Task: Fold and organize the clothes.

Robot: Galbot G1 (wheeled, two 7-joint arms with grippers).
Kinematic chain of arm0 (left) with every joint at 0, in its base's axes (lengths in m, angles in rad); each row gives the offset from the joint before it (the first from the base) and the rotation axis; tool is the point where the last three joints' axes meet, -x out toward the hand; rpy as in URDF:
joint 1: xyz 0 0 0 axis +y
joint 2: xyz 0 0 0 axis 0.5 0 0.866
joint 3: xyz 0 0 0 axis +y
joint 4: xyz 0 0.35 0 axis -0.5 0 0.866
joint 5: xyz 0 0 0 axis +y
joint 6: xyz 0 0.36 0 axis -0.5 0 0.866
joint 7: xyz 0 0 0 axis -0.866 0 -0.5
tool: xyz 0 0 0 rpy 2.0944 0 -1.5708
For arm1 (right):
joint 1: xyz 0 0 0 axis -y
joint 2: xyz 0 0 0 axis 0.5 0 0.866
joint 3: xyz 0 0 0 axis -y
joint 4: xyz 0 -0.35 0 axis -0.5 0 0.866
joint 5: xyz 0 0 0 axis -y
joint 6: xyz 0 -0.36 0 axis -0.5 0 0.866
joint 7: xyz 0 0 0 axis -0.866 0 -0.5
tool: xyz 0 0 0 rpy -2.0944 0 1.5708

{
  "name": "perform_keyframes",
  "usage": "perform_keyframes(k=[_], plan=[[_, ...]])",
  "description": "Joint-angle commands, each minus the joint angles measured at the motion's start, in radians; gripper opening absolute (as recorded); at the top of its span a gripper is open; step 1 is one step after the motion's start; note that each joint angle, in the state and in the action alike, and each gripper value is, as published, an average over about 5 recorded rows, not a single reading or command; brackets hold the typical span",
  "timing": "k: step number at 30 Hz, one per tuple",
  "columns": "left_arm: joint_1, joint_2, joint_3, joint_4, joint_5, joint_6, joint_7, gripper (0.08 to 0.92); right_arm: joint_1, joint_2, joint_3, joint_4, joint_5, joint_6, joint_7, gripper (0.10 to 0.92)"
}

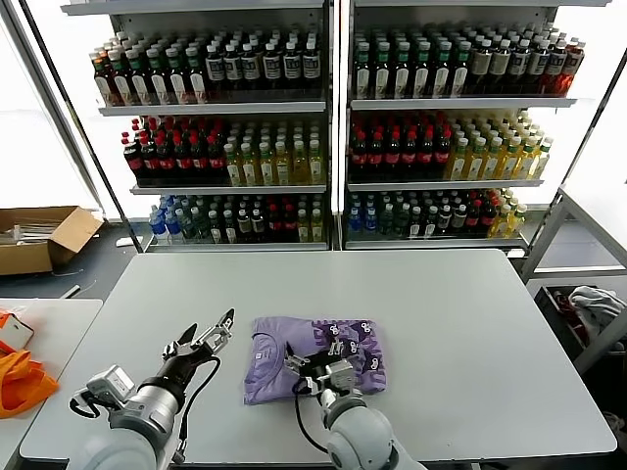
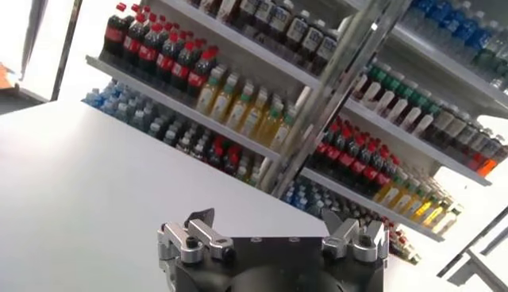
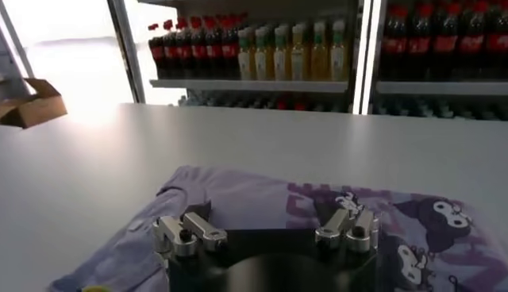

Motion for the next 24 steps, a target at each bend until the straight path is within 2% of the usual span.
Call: perform_keyframes(k=[1,5,11,15,19,24], plan=[[0.070,-0.044,0.030,0.013,0.089,-0.022,0.025,0.822,0.021,0.012,-0.077,-0.023,0.008,-0.081,0.114,0.823],[0.067,-0.057,0.045,0.020,0.104,-0.027,0.029,0.823,0.008,-0.019,-0.062,0.039,-0.029,-0.049,0.096,0.823],[0.051,-0.038,0.012,0.012,0.099,-0.030,0.031,0.822,-0.032,-0.087,0.026,0.177,-0.066,0.220,-0.058,0.823],[0.049,-0.023,-0.028,0.008,0.116,-0.037,0.058,0.823,-0.108,-0.158,0.166,0.269,-0.074,0.324,-0.149,0.823],[0.052,-0.026,-0.066,0.011,0.181,-0.057,0.133,0.823,-0.225,-0.196,0.348,0.318,-0.068,0.392,-0.224,0.823],[0.059,-0.046,-0.119,0.011,0.240,-0.093,0.297,0.823,-0.411,-0.193,0.597,0.332,-0.048,0.493,-0.310,0.823]])
